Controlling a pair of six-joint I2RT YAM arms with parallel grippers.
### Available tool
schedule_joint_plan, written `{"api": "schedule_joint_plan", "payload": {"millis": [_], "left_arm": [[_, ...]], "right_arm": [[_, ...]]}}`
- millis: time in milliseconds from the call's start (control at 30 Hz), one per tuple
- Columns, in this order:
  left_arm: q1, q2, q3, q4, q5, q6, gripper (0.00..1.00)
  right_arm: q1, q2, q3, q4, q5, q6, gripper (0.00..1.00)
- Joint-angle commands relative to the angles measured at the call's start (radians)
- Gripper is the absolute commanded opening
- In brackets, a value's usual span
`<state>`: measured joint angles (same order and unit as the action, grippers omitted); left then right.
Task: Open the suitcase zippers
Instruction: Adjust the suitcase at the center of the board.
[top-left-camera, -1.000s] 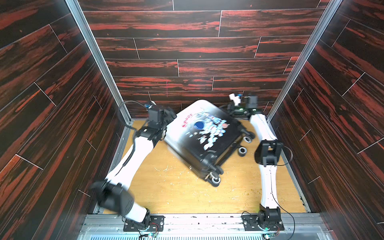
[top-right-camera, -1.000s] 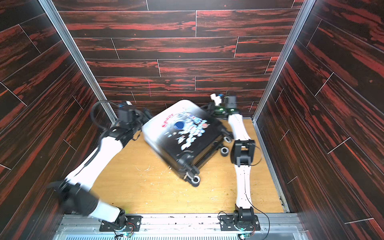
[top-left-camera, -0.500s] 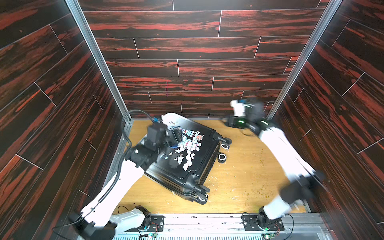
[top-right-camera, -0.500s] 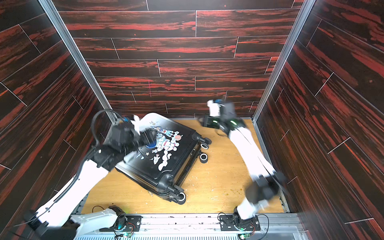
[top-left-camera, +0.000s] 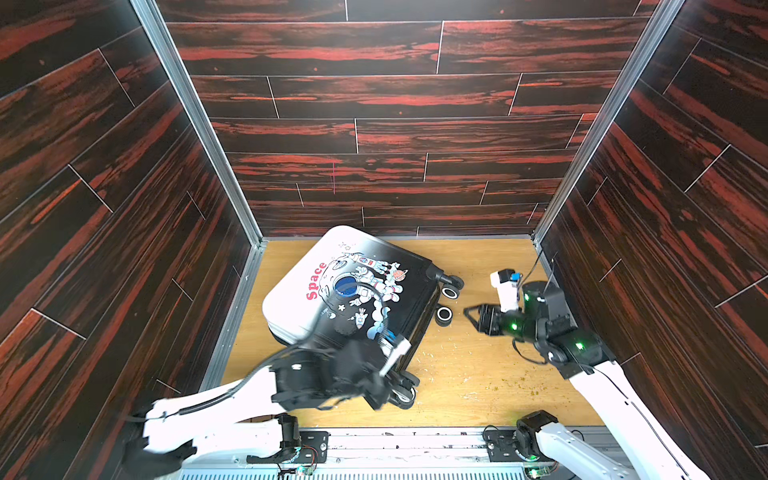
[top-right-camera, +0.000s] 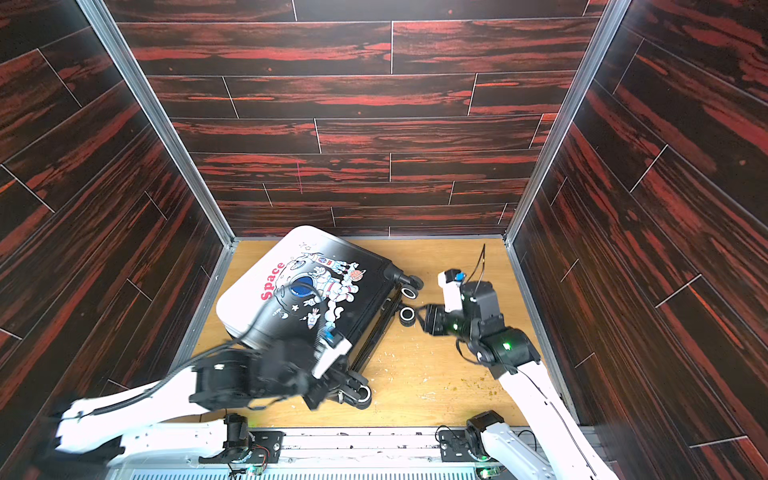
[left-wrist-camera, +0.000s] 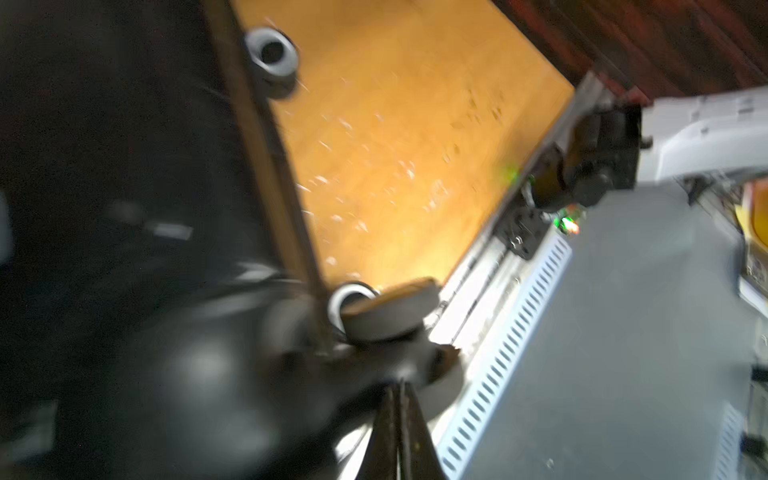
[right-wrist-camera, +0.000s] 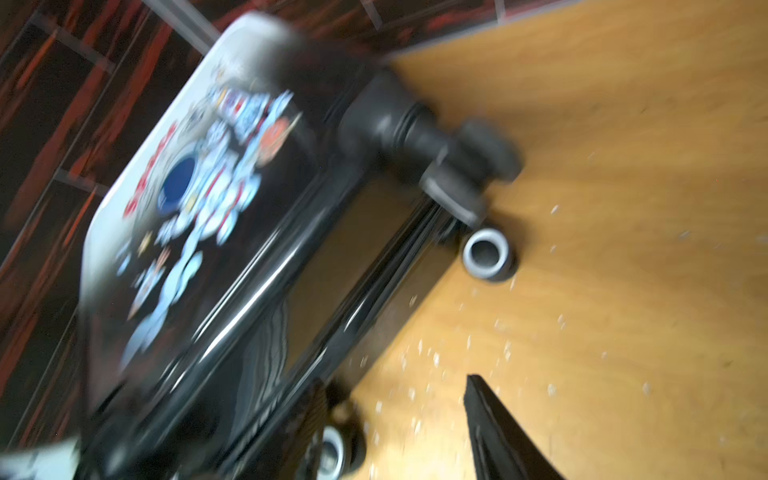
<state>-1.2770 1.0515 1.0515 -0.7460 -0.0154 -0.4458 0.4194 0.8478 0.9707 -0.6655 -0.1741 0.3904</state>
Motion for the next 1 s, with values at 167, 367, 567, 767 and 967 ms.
{"api": "schedule_joint_plan", "payload": {"millis": [167, 367, 567, 767, 967], "left_arm": [[0.004, 0.169, 0.040, 0.024, -0.284, 0.065, 0.06], [0.115, 0.241, 0.071, 0.136, -0.364, 0.078, 0.07], [0.194, 0.305, 0.166, 0.162, -0.333, 0.116, 0.08], [0.218, 0.277, 0.155, 0.220, -0.275, 0.090, 0.11], [0.227, 0.198, 0.150, 0.206, -0.198, 0.078, 0.16]], "right_arm": [[0.070, -0.245, -0.264, 0.138, -0.064, -0.080, 0.53], [0.112, -0.461, -0.528, 0.593, -0.048, -0.102, 0.48], [0.222, -0.298, -0.676, 0.946, -0.024, -0.125, 0.41], [0.446, 0.061, -0.859, 1.684, 0.071, -0.310, 0.42], [0.455, 0.486, -0.959, 2.271, 0.045, -0.397, 0.47]]}}
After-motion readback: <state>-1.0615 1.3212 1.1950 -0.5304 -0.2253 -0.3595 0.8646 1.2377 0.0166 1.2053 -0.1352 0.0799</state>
